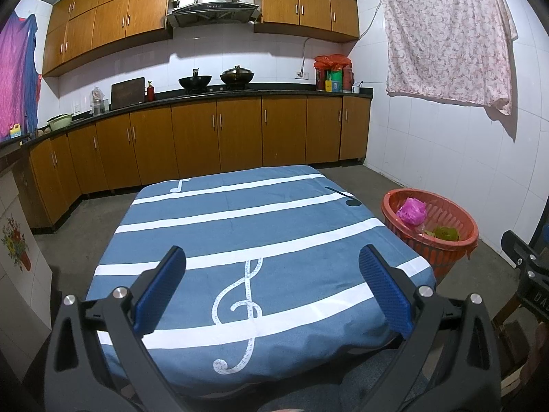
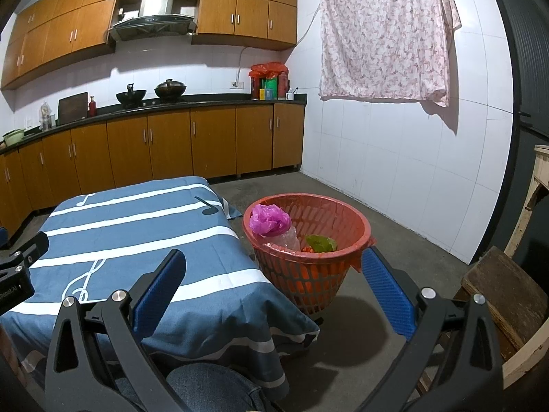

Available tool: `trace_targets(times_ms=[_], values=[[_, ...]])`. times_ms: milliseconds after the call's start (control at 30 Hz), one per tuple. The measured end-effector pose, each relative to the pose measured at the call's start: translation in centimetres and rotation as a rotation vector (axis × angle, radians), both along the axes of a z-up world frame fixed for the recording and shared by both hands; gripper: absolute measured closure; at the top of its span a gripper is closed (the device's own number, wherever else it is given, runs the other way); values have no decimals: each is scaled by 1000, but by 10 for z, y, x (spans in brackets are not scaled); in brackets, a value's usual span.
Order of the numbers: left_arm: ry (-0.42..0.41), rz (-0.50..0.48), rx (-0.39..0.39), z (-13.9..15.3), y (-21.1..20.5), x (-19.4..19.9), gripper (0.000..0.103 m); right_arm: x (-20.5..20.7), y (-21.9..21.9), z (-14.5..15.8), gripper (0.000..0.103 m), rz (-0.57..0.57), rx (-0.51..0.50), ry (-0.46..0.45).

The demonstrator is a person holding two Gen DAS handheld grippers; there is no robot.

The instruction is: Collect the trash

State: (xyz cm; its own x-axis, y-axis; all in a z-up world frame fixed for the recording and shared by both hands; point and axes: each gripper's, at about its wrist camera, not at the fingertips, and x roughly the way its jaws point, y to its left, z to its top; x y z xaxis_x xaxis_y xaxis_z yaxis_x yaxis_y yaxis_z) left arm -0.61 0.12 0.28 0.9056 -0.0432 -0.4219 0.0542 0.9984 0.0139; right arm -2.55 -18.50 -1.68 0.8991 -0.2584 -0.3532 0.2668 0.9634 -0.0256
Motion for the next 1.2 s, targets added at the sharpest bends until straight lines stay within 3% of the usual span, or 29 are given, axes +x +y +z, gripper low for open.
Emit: trace_targets(times_ms=[1200], values=[[2,2,-3,0,-2,0,4,0,-1,0,2,0,1,2]])
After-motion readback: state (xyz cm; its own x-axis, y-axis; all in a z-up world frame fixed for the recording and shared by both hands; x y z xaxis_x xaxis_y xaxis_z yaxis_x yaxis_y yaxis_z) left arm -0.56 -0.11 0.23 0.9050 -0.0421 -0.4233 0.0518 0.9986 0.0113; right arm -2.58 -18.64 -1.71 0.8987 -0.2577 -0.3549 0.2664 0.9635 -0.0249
